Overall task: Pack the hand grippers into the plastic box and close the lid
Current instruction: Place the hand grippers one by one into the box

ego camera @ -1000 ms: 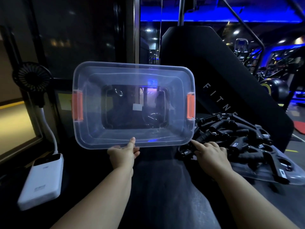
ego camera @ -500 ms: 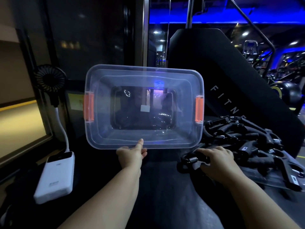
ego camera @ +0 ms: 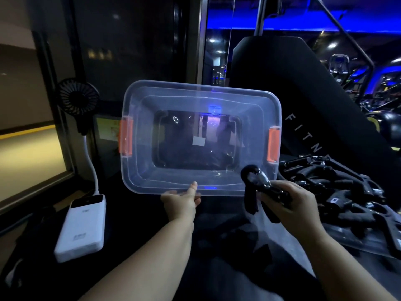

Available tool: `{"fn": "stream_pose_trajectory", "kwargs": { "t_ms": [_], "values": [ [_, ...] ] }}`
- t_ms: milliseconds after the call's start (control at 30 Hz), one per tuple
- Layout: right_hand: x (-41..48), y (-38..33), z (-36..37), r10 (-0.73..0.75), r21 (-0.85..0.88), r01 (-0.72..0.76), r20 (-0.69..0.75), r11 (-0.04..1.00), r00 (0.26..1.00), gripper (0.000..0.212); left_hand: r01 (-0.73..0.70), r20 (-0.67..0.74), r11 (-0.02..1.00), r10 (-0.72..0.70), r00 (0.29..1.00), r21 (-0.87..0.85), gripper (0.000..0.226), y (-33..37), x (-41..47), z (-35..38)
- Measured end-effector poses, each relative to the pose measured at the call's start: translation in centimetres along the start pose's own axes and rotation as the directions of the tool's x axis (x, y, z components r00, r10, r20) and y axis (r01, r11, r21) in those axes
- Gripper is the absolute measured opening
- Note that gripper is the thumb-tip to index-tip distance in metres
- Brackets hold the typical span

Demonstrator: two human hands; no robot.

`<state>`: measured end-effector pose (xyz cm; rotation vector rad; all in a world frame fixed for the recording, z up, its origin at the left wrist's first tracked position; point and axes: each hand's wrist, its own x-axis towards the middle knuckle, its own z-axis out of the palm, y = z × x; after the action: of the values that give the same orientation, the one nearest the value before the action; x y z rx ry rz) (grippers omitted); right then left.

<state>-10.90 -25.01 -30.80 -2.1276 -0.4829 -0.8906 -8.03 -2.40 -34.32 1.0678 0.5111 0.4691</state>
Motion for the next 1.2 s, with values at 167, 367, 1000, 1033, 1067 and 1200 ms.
{"fn": "stream_pose_trajectory", "kwargs": {
  "t_ms": [167,367,1000,1033,1067,1200],
  "values": [
    [2.4,-2.7,2.3,0.254,0.324,-0.210,-0.102,0.923,0.962,0.021,-0.004,-0.002,1.000,0.004,1.000,-0.008,0.046,-0.4,0.1,0.0],
    [6.5,-4.3,5.7,0.325,0.364,-0.220,-0.258,0.905,0.910,0.018,-0.007,0.007,1.000,0.007,1.000,-0.021,0.046,-0.2,-0.1,0.0],
    [11.7,0.5,11.4,0.541,-0.013,-0.544,-0.095,0.839,0.836,0.031,-0.043,0.036,0.998,0.045,0.998,-0.050,0.043,0.1,-0.4,-0.2],
    [11.9,0.6,11.4,0.539,-0.046,-0.545,-0.091,0.837,0.837,0.032,-0.044,0.038,0.998,0.046,0.998,-0.052,0.043,0.1,-0.4,-0.2],
    [12.1,0.7,11.4,0.537,-0.074,-0.543,-0.088,0.837,0.839,0.033,-0.045,0.040,0.998,0.048,0.998,-0.053,0.043,0.1,-0.4,-0.2],
    [12.9,1.1,11.7,0.531,-0.130,-0.536,-0.071,0.834,0.844,0.031,-0.063,0.050,0.997,0.065,0.997,-0.042,0.043,0.2,-0.4,-0.1]
  ]
}}
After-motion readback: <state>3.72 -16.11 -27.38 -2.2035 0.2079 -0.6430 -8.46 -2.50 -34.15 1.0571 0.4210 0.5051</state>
